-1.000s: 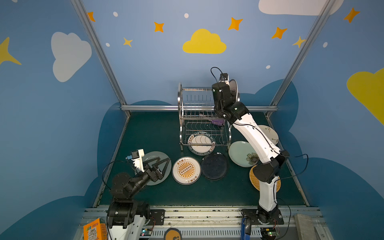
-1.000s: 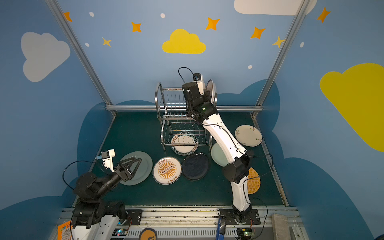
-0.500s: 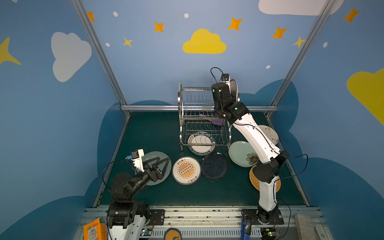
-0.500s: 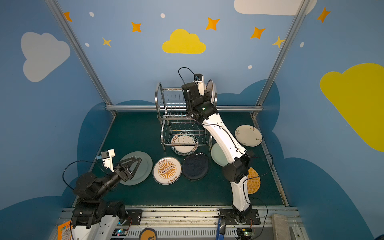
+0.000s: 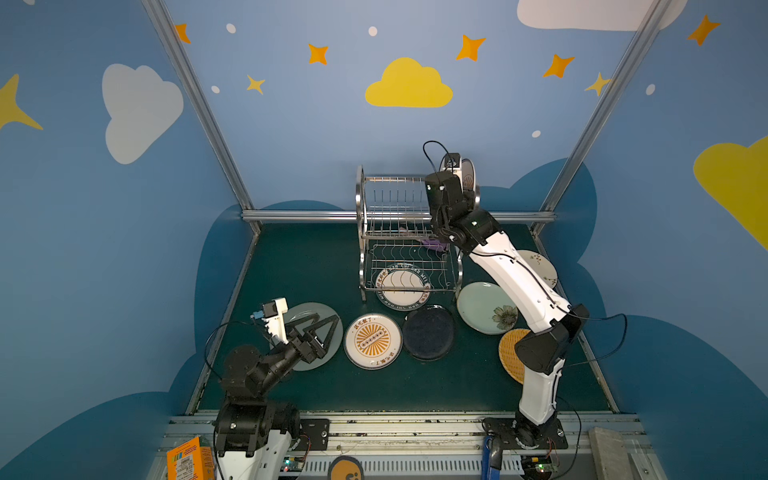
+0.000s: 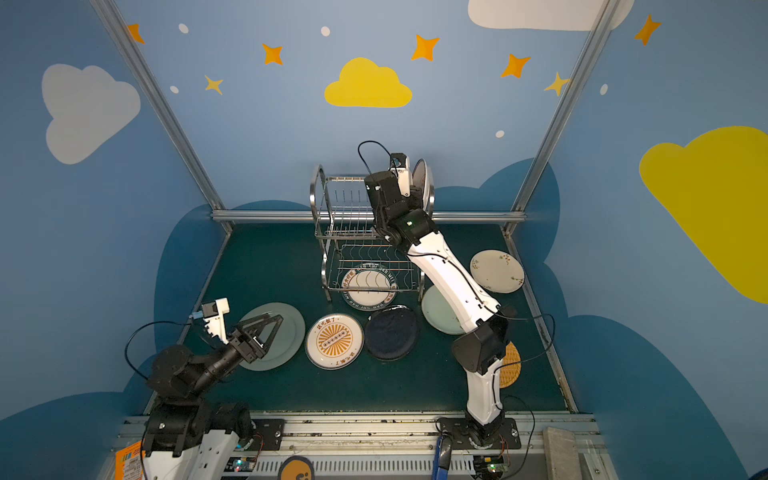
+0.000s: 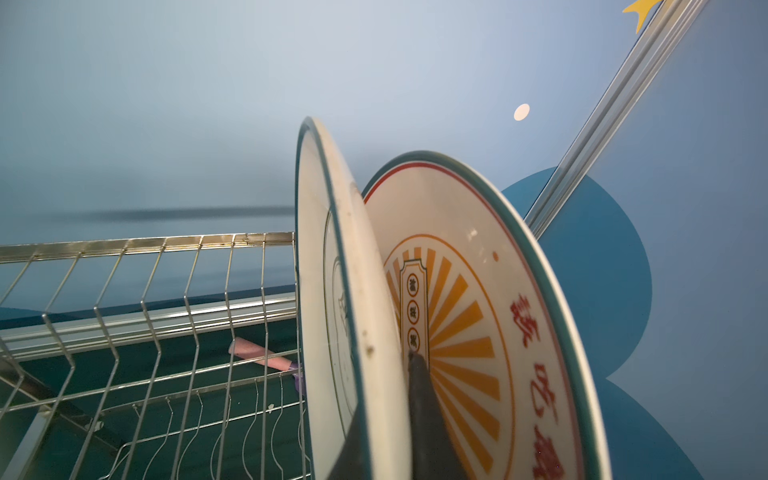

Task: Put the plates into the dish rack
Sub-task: 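Lower the cloud-outline plate into the top-tier slot beside the sunburst plate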

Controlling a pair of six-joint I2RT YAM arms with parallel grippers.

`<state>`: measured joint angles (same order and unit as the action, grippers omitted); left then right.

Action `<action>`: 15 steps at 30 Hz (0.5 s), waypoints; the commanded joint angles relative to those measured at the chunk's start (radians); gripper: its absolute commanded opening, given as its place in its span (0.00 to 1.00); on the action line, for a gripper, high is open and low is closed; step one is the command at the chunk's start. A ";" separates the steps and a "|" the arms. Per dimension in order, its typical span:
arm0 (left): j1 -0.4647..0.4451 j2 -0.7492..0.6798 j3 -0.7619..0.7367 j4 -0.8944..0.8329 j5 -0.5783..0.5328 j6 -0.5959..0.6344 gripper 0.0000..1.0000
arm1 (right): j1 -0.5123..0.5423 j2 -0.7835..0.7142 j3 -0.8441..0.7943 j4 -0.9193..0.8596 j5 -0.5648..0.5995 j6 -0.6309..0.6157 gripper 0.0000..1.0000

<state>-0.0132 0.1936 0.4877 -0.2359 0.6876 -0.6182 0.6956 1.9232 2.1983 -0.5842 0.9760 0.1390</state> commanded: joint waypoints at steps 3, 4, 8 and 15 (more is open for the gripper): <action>0.003 0.000 0.000 0.009 -0.005 0.003 1.00 | 0.013 -0.025 -0.036 -0.038 -0.007 -0.006 0.00; 0.003 0.000 -0.001 0.009 -0.005 0.002 1.00 | 0.015 -0.028 -0.041 -0.039 -0.005 -0.004 0.00; 0.003 0.000 0.000 0.009 -0.007 0.003 1.00 | 0.014 -0.041 -0.056 -0.044 -0.018 0.010 0.00; 0.004 -0.001 0.000 0.006 -0.008 0.002 1.00 | 0.010 -0.035 -0.058 -0.066 -0.030 0.015 0.00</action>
<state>-0.0132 0.1936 0.4877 -0.2363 0.6830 -0.6182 0.7067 1.8980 2.1601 -0.5903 0.9749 0.1486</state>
